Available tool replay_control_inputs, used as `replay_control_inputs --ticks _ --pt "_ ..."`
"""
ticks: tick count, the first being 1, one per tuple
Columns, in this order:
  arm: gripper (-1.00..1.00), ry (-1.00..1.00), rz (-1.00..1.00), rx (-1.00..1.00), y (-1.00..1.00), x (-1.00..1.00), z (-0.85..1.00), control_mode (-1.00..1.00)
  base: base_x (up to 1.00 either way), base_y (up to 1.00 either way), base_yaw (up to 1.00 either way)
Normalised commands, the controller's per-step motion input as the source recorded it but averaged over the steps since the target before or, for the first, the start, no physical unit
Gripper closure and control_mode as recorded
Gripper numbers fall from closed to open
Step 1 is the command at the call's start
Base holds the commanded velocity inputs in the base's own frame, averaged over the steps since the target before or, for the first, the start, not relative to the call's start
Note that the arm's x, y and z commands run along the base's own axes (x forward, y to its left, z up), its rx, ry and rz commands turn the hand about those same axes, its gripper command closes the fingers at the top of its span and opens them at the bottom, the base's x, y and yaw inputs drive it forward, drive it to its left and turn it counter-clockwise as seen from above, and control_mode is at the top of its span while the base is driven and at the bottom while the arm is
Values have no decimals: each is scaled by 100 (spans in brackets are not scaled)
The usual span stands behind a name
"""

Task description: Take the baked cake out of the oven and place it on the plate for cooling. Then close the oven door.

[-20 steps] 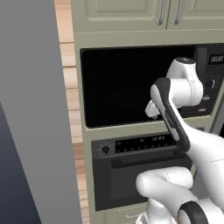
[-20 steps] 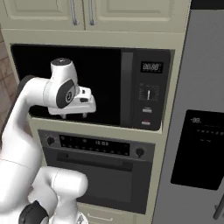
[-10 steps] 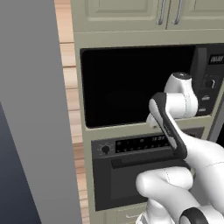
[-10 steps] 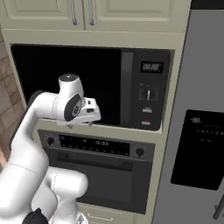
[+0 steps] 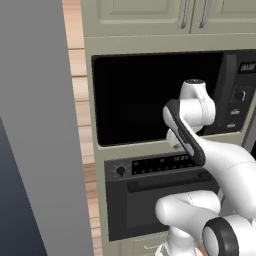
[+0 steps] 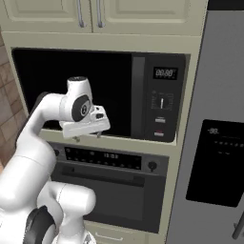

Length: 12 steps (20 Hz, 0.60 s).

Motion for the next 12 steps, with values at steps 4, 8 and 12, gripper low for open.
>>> replay_control_inputs --ticks 4,8,12 --pt "-100 15 24 -10 0 -4 -33 -100 0 0 0" --pt "-100 3 8 -2 0 -3 -7 100 -27 -10 27" --pt "-100 0 0 0 0 0 0 100 -65 -45 51"
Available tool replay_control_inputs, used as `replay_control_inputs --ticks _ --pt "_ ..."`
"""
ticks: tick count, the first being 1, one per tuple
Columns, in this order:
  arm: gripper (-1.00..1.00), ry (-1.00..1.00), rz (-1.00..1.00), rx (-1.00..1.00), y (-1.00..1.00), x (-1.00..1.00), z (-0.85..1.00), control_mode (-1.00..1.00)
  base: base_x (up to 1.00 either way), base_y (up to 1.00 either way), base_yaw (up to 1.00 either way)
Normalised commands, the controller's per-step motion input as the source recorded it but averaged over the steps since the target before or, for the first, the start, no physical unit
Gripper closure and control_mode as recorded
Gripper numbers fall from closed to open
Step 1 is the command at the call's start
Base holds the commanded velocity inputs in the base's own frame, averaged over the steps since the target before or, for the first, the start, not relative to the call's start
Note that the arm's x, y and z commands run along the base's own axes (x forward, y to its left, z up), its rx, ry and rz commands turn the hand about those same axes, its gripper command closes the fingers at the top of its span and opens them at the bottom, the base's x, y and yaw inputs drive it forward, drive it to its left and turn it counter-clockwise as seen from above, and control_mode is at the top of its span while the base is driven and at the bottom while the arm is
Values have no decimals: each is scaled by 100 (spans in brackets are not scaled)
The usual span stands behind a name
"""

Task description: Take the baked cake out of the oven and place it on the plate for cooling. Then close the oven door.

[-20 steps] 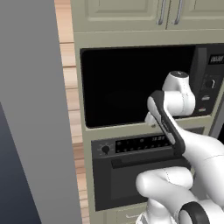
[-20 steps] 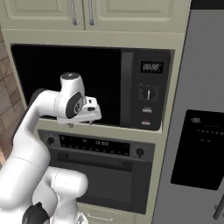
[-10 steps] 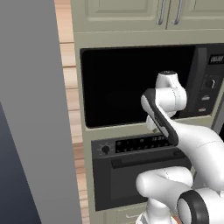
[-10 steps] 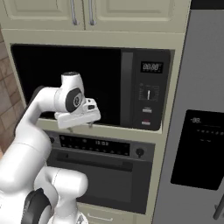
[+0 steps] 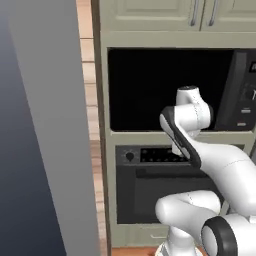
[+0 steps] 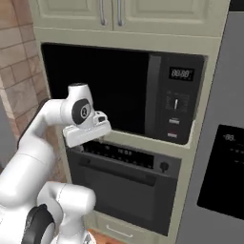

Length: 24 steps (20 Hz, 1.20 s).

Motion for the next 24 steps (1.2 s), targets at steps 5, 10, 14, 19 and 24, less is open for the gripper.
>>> replay_control_inputs --ticks 5,10,14,19,24 --pt "-100 0 0 0 0 0 0 100 -63 -65 55" --pt "-100 0 0 0 0 0 0 100 -33 -90 51" --pt "-100 0 0 0 0 0 0 100 -18 -99 41" --pt "-100 0 0 0 0 0 0 100 1 -88 30" --pt "-100 0 0 0 0 0 0 100 20 -81 25"
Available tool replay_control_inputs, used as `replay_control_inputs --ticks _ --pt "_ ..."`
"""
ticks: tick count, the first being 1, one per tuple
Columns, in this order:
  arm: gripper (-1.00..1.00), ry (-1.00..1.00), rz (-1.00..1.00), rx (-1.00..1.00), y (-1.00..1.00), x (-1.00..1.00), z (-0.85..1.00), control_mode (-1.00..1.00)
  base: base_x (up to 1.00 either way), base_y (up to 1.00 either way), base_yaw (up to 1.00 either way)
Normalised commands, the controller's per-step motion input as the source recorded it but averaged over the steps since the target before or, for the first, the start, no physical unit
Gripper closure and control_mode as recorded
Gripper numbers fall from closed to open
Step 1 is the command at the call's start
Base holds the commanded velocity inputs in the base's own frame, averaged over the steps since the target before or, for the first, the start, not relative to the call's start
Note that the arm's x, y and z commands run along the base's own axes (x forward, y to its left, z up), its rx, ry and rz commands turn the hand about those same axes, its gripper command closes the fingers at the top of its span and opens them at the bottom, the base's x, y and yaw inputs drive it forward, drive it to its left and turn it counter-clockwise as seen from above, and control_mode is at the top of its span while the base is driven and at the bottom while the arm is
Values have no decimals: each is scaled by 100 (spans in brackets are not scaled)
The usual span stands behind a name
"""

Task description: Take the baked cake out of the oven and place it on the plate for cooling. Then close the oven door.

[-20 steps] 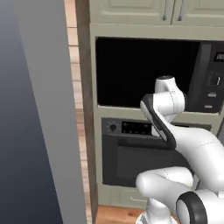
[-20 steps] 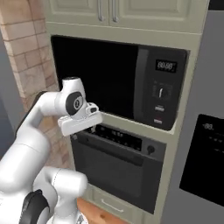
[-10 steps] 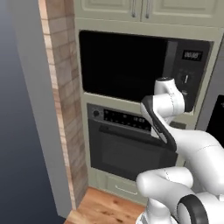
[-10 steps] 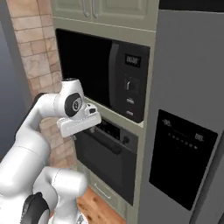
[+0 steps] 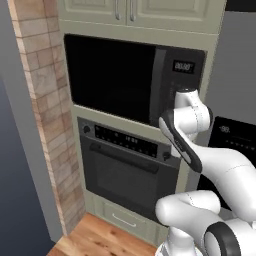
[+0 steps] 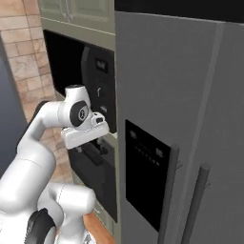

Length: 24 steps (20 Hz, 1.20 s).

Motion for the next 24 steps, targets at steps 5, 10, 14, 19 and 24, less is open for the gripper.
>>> replay_control_inputs --ticks 5,10,14,19,24 --pt "-100 0 0 0 0 0 0 100 16 -18 16" --pt "-100 0 0 0 0 0 0 100 0 2 11" --pt "-100 0 0 0 0 0 0 100 0 1 2" --pt "-100 0 0 0 0 0 0 100 -1 6 5" --pt "-100 0 0 0 0 0 0 100 0 0 0"
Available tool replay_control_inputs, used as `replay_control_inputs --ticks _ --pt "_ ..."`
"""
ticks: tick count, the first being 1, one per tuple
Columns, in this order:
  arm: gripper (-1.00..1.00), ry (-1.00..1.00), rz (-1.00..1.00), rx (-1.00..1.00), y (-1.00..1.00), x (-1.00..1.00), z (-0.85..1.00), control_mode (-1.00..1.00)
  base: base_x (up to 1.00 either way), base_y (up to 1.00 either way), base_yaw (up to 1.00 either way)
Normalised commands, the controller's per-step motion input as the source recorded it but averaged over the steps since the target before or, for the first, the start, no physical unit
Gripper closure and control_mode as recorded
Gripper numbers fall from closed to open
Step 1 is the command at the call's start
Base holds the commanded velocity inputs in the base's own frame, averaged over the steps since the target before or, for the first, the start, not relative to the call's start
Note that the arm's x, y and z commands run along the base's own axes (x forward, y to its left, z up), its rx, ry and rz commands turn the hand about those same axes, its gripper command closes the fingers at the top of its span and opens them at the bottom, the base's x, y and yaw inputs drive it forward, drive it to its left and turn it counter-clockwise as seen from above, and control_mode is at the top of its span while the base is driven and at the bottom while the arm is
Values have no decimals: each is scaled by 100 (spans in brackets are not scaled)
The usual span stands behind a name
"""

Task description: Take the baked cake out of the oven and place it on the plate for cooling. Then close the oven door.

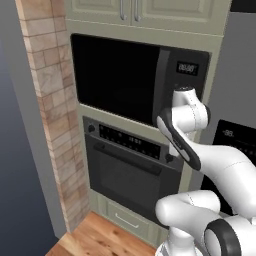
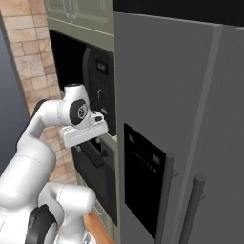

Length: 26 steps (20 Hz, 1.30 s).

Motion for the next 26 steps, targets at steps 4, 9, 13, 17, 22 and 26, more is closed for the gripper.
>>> replay_control_inputs --ticks 4,9,13,17,22,26 --pt "-100 0 0 0 0 0 0 100 0 0 0" --pt "-100 0 0 -1 1 4 -4 -100 0 0 0" --pt "-100 0 0 -25 86 89 -83 -100 0 0 0" --pt "-100 -1 0 -21 89 100 -65 -100 0 0 0" --pt "-100 -10 0 -24 69 82 -68 -100 0 0 0" --pt "-100 -5 -6 -48 42 69 -88 -100 0 0 0"
